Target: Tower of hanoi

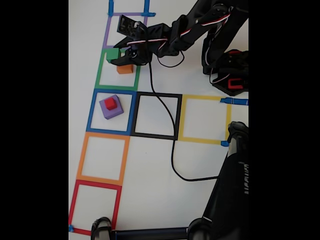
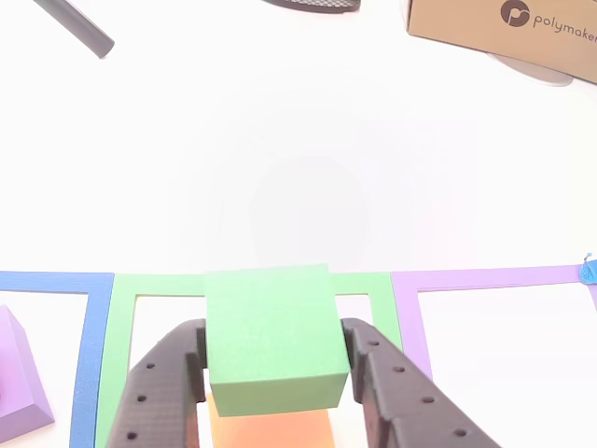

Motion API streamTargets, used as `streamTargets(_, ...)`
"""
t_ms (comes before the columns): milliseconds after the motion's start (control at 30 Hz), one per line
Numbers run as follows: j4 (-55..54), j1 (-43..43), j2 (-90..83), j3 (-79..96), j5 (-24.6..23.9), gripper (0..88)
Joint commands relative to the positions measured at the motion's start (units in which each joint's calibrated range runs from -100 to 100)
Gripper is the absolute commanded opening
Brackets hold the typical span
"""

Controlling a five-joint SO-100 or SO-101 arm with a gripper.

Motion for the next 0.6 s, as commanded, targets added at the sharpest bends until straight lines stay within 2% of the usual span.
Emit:
streamTargets(0,21.5,2.7,-16.5,-4.9,0.4,6.8)
streamTargets(267,57.1,9.9,-31.3,-21.1,0.4,6.6)
streamTargets(567,89.1,17.3,-26.8,-56.7,0.4,6.5)
